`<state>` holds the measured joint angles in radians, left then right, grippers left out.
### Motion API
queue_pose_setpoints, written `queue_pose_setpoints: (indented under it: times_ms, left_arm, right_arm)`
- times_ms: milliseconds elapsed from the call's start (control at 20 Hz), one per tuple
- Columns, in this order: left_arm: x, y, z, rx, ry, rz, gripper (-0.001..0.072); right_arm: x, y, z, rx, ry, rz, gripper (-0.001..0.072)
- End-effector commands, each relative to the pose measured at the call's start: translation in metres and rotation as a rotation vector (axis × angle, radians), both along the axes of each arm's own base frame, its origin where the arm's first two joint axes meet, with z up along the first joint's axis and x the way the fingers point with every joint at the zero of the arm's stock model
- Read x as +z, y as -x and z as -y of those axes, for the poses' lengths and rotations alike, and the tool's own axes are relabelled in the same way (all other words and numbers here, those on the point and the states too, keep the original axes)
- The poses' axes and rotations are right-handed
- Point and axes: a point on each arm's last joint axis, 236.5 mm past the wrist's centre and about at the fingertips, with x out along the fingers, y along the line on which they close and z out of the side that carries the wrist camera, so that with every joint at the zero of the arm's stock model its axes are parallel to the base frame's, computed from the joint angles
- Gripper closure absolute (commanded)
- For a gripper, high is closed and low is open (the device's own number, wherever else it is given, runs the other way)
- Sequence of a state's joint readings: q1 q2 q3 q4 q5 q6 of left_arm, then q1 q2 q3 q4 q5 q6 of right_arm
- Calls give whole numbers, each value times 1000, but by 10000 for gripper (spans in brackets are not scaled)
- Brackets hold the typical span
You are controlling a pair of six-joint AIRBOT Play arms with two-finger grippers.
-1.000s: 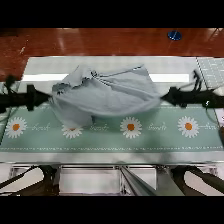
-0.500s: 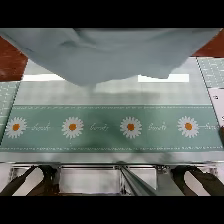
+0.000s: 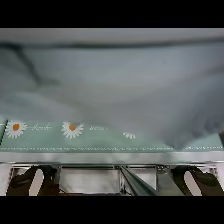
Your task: Fold the shirts.
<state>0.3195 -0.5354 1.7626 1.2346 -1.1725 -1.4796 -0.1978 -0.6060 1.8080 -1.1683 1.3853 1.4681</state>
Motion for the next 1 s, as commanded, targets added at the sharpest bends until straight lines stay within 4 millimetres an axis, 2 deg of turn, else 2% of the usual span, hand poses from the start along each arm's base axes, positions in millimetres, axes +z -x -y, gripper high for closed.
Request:
queue_pose_setpoints:
  times_ms: [0,50,150,250,350,500,600,800,950]
  left_arm:
    - [1,58,-36,137,-28,41,691]
    - [-9,59,-43,146,-20,1,691]
    - [-37,42,-45,126,-20,-115,691]
    - [-74,7,-45,116,-20,-246,691]
    - [-129,-39,-46,109,-14,-418,691]
    - [-214,-116,-36,55,10,-632,690]
    - [-267,-166,-25,16,86,-748,690]
    - [-366,-258,-12,-21,188,-926,690]
    - [-424,-316,-8,-21,246,-1021,690]
  right_arm:
    - [-30,27,16,-88,18,-119,691]
    - [-37,28,17,-92,17,-149,691]
    - [-54,22,18,-90,-2,-213,691]
    - [-80,4,18,-79,-22,-289,691]
    - [-117,-24,16,-45,-54,-390,691]
    - [-171,-83,14,4,-119,-492,691]
    - [-209,-128,13,37,-171,-555,691]
    - [-289,-217,17,71,-270,-693,691]
    - [-360,-276,30,21,-355,-770,691]
